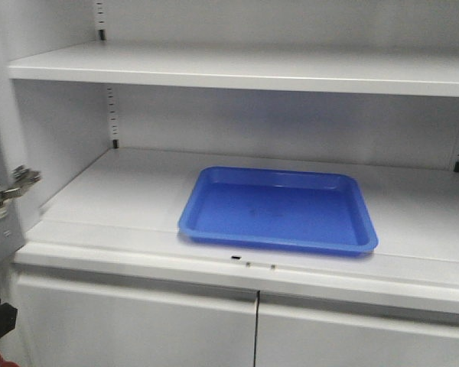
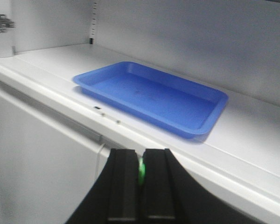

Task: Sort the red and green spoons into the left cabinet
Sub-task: 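Approach the blue tray on the shelf with both held spoons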

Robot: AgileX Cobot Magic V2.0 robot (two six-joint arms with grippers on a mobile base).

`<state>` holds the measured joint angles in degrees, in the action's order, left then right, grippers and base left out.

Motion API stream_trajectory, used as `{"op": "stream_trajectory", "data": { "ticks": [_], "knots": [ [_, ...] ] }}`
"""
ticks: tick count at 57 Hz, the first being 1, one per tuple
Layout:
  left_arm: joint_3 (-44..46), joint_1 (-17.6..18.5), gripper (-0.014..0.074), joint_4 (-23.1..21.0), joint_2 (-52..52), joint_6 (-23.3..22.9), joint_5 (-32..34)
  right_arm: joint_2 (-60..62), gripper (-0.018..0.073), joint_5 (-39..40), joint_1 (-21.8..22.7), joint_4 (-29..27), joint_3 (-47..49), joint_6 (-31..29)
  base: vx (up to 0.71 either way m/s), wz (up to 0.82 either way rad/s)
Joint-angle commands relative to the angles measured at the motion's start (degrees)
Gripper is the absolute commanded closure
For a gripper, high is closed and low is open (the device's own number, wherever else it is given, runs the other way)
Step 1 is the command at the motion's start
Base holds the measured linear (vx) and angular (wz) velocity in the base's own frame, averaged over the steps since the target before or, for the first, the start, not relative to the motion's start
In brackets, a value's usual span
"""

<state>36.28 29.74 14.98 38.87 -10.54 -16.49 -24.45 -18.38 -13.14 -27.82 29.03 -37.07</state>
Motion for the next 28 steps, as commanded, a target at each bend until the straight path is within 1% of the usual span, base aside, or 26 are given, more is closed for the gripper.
{"op": "stream_trajectory", "data": {
  "ticks": [1, 12, 28],
  "knots": [
    [1.7, 0.5, 0.0603, 0.2, 0.0, -0.1, 4.6, -0.5, 0.0562, 4.1, 0.1, -0.6, 1.6, -0.2, 0.30, -0.28],
    [1.7, 0.5, 0.0603, 0.2, 0.0, -0.1, 4.6, -0.5, 0.0562, 4.1, 0.1, -0.6, 1.6, -0.2, 0.29, -0.18],
    [1.7, 0.5, 0.0603, 0.2, 0.0, -0.1, 4.6, -0.5, 0.0562, 4.1, 0.1, -0.6, 1.6, -0.2, 0.29, -0.09]
  ]
}}
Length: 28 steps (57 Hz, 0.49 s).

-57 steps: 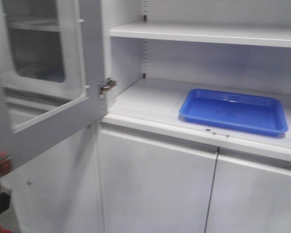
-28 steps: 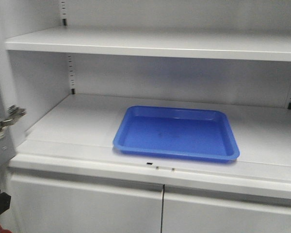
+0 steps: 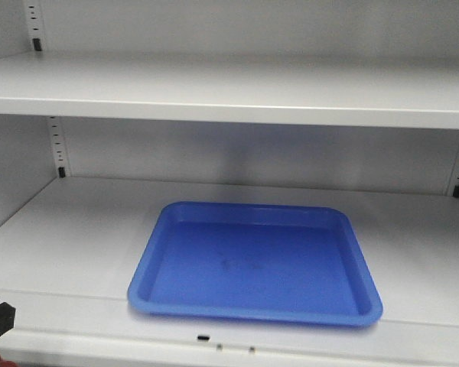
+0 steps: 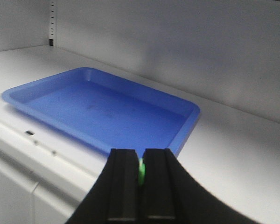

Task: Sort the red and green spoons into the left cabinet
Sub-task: 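Approach the blue tray on the shelf with both held spoons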

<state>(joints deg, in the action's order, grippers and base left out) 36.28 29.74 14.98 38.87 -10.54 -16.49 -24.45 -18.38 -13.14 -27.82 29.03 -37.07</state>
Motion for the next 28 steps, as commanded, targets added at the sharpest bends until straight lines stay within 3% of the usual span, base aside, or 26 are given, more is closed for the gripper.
{"op": "stream_trajectory", "data": {
  "ticks": [1, 28],
  "knots": [
    [1.7, 0.5, 0.0603, 0.2, 0.0, -0.1, 4.6, -0.5, 0.0562, 4.1, 0.1, -0.6, 1.6, -0.2, 0.28, -0.09],
    [1.7, 0.5, 0.0603, 0.2, 0.0, -0.1, 4.6, -0.5, 0.0562, 4.1, 0.1, -0.6, 1.6, -0.2, 0.21, -0.08]
  ]
}}
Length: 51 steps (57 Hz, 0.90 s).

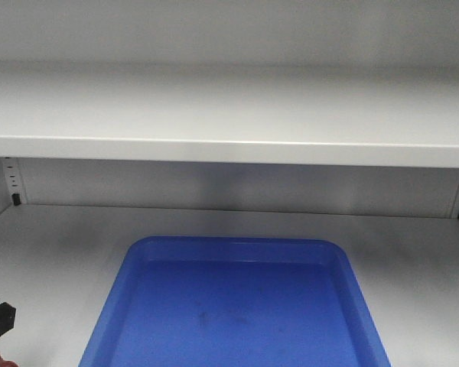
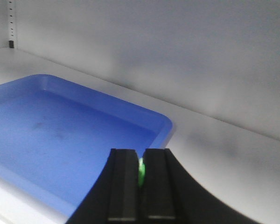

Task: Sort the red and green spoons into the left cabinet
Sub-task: 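Approach the blue tray on the shelf with both held spoons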

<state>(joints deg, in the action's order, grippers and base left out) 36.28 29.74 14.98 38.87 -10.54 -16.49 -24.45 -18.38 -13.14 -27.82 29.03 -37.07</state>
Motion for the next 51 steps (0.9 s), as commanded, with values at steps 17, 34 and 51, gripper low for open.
{"op": "stream_trajectory", "data": {
  "ticks": [17, 34, 51],
  "knots": [
    [1.7, 0.5, 0.0603, 0.2, 0.0, -0.1, 4.6, -0.5, 0.0562, 4.1, 0.1, -0.6, 1.6, -0.2, 0.06, -0.07],
    [1.7, 0.5, 0.0603, 0.2, 0.0, -0.1, 4.6, -0.5, 0.0562, 4.1, 0.1, -0.6, 1.6, -0.2, 0.00, -0.01],
    [1.7, 0.5, 0.0603, 0.2, 0.0, -0.1, 4.6, -0.5, 0.0562, 4.1, 0.1, -0.7, 1.6, -0.2, 0.00, 0.00]
  ]
}}
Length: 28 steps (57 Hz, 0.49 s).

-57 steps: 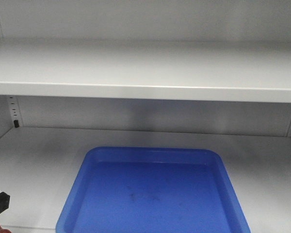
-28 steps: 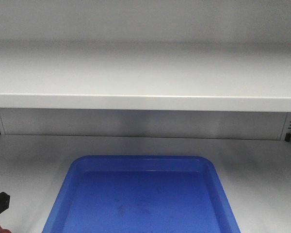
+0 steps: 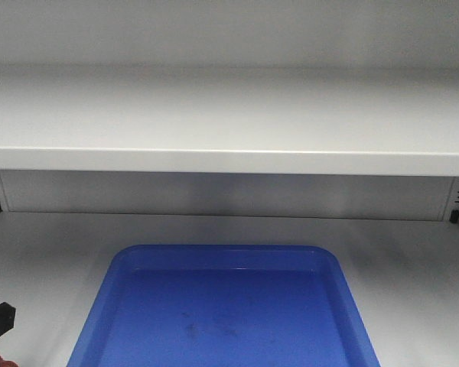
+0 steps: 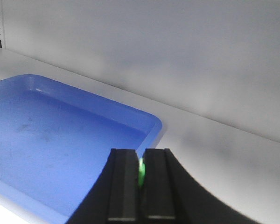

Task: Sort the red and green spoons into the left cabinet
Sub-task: 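Approach the blue tray on the shelf with both held spoons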

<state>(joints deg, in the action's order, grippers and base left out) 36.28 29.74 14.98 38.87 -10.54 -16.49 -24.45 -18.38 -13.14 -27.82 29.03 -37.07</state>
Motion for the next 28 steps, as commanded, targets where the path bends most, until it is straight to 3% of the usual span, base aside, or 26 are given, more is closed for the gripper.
{"op": "stream_trajectory", "data": {
  "ticks": [1, 11, 28],
  "knots": [
    [1.7, 0.5, 0.0603, 0.2, 0.0, -0.1, 4.6, -0.5, 0.0562, 4.1, 0.1, -0.7, 1.6, -0.2, 0.00, 0.00],
    [1.7, 0.5, 0.0603, -0.4, 0.0, -0.3, 5.6, -0.5, 0.0562, 4.1, 0.1, -2.1, 1.6, -0.1, 0.00, 0.00],
    [1.7, 0.5, 0.0603, -2.0, 0.0, -0.3, 8.2, -0.6, 0.0562, 4.3, 0.1, -10.7, 1.6, -0.1, 0.00, 0.00]
  ]
}}
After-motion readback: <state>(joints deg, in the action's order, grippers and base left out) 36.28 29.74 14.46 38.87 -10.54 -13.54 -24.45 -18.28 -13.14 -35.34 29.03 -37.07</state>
